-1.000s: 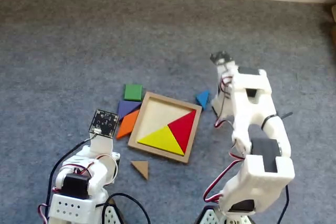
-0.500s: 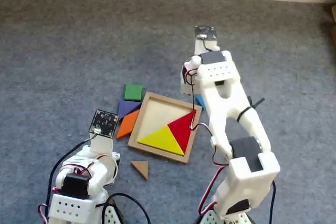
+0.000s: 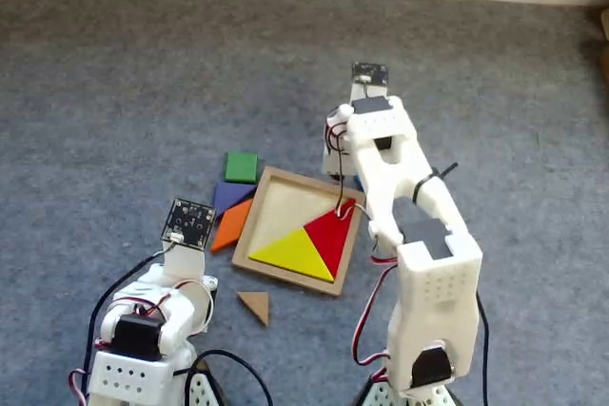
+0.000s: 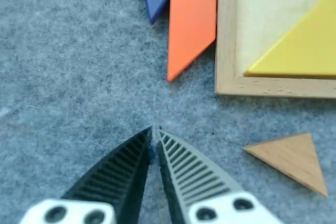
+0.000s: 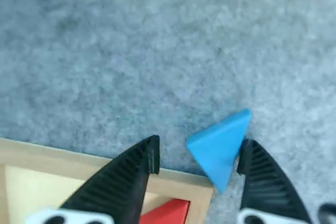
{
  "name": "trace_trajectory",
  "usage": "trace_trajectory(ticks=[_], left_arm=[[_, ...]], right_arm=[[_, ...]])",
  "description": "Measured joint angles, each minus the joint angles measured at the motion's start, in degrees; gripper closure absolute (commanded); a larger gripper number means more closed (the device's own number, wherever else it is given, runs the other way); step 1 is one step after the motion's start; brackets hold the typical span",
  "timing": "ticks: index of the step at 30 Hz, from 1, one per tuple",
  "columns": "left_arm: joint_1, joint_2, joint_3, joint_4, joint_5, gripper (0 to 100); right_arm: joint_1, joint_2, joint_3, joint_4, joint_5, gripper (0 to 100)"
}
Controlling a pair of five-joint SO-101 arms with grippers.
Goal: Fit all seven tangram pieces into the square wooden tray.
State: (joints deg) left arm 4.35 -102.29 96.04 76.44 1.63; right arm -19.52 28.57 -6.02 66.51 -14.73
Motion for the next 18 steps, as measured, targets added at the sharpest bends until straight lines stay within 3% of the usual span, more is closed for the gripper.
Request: trace_trajectory(ticks=[6, 13, 18], left_arm=[[0.0, 0.0, 0.0, 0.0, 0.0, 100], [0.0, 0.0, 0.0, 0.0, 0.0, 100], [0.0, 0.0, 0.0, 0.0, 0.0, 100]], right_arm=[[0.7, 1.3, -0.4, 0.0, -0.1, 75.9], [2.7, 1.9, -1.1, -1.0, -0.2, 87.8], [4.7, 1.9, -1.1, -1.1, -0.2, 91.3]])
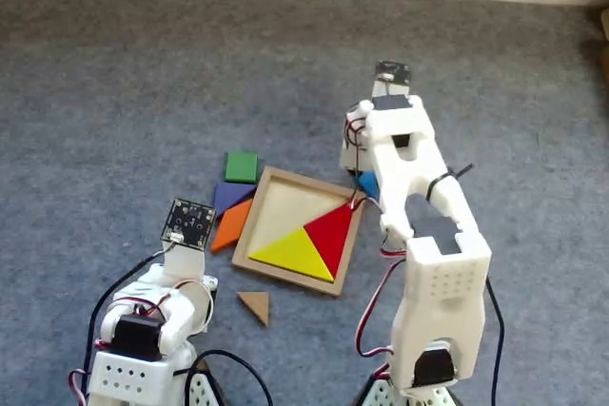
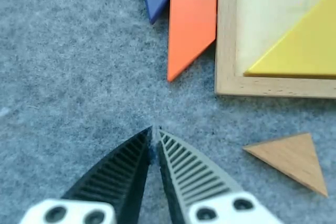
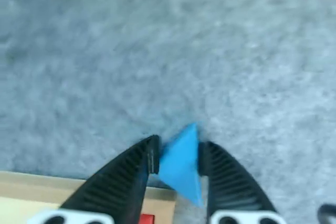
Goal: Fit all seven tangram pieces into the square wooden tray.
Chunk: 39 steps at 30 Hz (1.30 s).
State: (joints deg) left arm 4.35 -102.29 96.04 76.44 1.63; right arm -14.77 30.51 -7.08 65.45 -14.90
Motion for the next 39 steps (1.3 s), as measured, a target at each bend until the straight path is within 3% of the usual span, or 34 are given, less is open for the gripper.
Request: trace_trajectory(ticks=[9, 16, 31, 39], left_arm=[[0.0, 0.0, 0.0, 0.0, 0.0, 100], [0.0, 0.0, 0.0, 0.0, 0.0, 100], [0.0, 0.0, 0.0, 0.0, 0.0, 100], [0.0, 0.0, 0.0, 0.0, 0.0, 100]], right_arm=[[0.1, 0.3, -3.0, 1.8, 6.2, 93.1], [-0.2, 0.8, -5.5, 4.7, 6.6, 76.2], [-3.3, 0.8, -5.5, 9.5, 6.6, 76.2], [-3.4, 0.8, -5.5, 12.0, 13.5, 76.0]])
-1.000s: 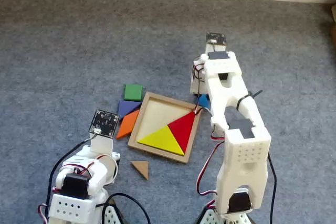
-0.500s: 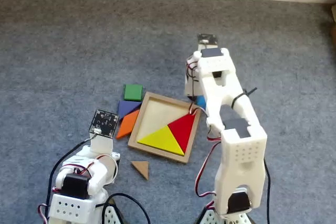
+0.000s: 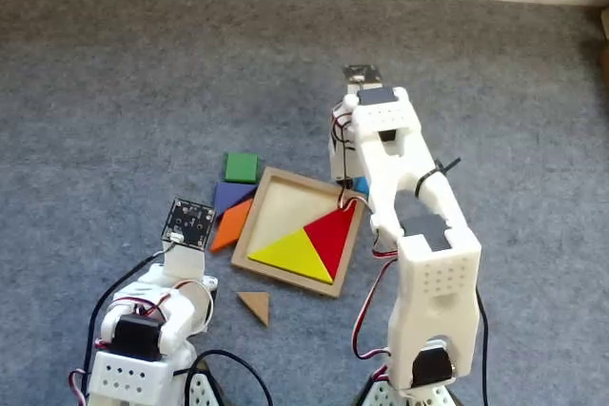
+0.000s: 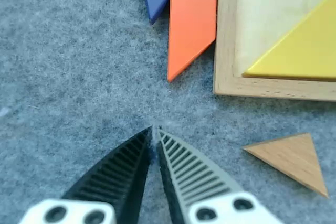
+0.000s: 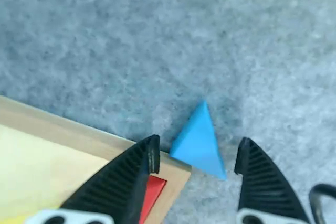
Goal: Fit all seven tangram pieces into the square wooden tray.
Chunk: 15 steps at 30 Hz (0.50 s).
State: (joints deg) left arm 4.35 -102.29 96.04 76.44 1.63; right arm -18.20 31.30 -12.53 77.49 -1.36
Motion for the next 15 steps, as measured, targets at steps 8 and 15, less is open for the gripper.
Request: trace_trajectory(ticks=[8, 15], left_arm=[[0.0, 0.0, 0.0, 0.0, 0.0, 100], [0.0, 0.0, 0.0, 0.0, 0.0, 100]], right_arm=[[0.0, 0.0, 0.0, 1.8, 2.5, 76.1], [0.1, 0.5, 0.0, 1.3, 5.5, 76.3]])
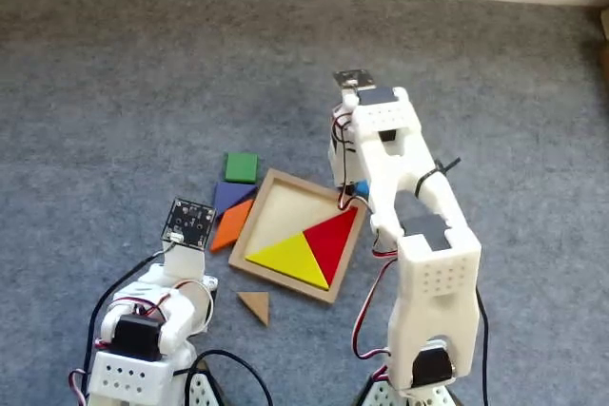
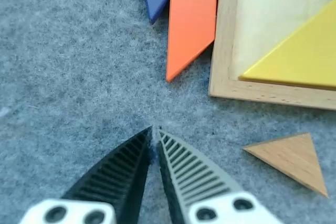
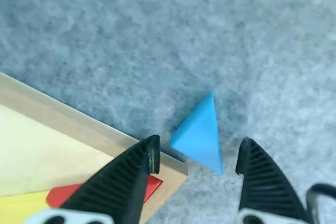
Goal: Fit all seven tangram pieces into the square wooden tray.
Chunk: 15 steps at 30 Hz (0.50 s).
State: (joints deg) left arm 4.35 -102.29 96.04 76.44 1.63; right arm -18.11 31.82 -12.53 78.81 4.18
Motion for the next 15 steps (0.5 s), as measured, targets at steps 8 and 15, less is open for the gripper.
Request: trace_trajectory(ticks=[8, 15], left_arm=[[0.0, 0.0, 0.0, 0.0, 0.0, 100], [0.0, 0.0, 0.0, 0.0, 0.0, 100]], right_arm=[[0.6, 3.4, -0.9, -0.1, 2.3, 81.3], [1.3, 3.4, -1.1, 0.0, 3.1, 89.3]])
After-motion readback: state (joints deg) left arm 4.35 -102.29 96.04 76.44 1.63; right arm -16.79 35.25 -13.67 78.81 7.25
